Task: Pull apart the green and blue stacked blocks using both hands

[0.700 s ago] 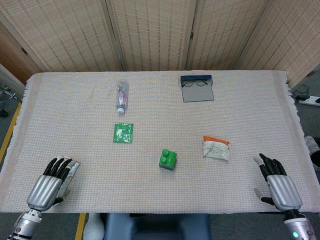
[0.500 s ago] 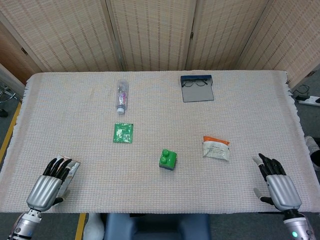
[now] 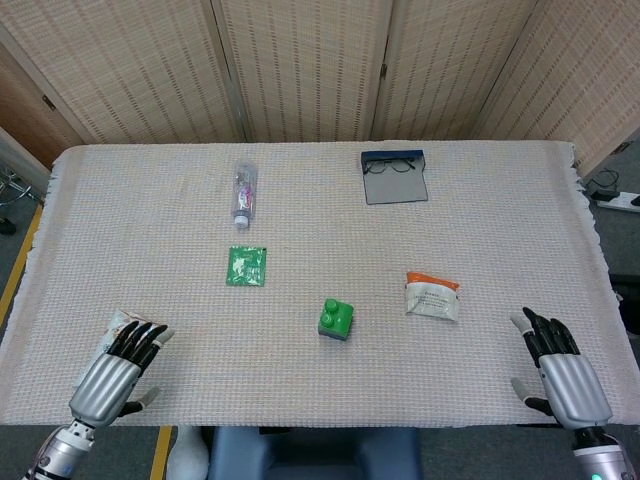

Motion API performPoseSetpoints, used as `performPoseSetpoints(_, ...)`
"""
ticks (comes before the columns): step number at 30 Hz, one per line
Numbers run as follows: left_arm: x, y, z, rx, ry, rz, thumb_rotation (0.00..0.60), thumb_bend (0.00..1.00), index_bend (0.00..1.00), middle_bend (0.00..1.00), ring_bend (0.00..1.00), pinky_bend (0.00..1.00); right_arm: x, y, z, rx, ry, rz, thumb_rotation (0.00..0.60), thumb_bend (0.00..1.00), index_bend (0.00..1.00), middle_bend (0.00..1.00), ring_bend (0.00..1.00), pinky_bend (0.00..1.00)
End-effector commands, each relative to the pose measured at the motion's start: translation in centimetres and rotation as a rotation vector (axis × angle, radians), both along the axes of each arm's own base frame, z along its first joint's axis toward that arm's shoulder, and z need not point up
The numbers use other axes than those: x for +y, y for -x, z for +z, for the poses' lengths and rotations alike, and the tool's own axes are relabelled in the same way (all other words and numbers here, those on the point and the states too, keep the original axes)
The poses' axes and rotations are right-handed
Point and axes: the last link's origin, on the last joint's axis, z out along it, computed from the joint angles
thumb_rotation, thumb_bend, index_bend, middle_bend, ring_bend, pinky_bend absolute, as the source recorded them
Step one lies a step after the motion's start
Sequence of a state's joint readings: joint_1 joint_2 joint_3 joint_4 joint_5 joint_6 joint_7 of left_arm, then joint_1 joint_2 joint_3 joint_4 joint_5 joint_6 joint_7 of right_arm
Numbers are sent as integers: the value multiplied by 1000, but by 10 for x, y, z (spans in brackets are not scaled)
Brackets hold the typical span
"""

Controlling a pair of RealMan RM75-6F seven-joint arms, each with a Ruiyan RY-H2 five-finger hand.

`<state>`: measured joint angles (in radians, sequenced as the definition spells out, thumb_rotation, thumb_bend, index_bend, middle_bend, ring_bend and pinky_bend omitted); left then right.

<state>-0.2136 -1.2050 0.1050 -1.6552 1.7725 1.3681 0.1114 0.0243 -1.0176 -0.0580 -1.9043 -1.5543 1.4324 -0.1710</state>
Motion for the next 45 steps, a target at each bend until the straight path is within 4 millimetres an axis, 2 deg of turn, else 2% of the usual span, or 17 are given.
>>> performPoseSetpoints(1,-1,-24,-11,-172,134,-107,600,325,121,202,113,39,1,-2,1,-14,0,6,600,372,0,0,1,0)
performPoseSetpoints(6,21,-54,-25,-237,219,-169,600,324,135,234,117,46,2,-4,3,-21,1,23,600,372,0,0,2,0)
performPoseSetpoints(11,47,-82,-52,-340,299,-163,600,324,146,260,113,38,1,-4,5,-24,15,23,600,372,0,0,1,0)
performPoseSetpoints(19,92,-102,-90,-457,282,-110,600,323,91,257,73,0,-8,1,5,-55,-6,5,600,371,0,0,1,0)
performPoseSetpoints(26,125,-118,-116,-488,299,-43,600,299,41,220,42,0,-15,6,4,-71,-37,-32,600,372,0,0,2,0)
performPoseSetpoints(35,149,-135,-138,-473,297,-56,600,253,25,151,0,0,-25,13,2,-98,-72,-80,600,372,0,0,2,0)
performPoseSetpoints(45,158,-146,-165,-476,352,-49,600,232,30,145,0,0,-29,17,4,-112,-59,-95,600,372,0,0,0,0)
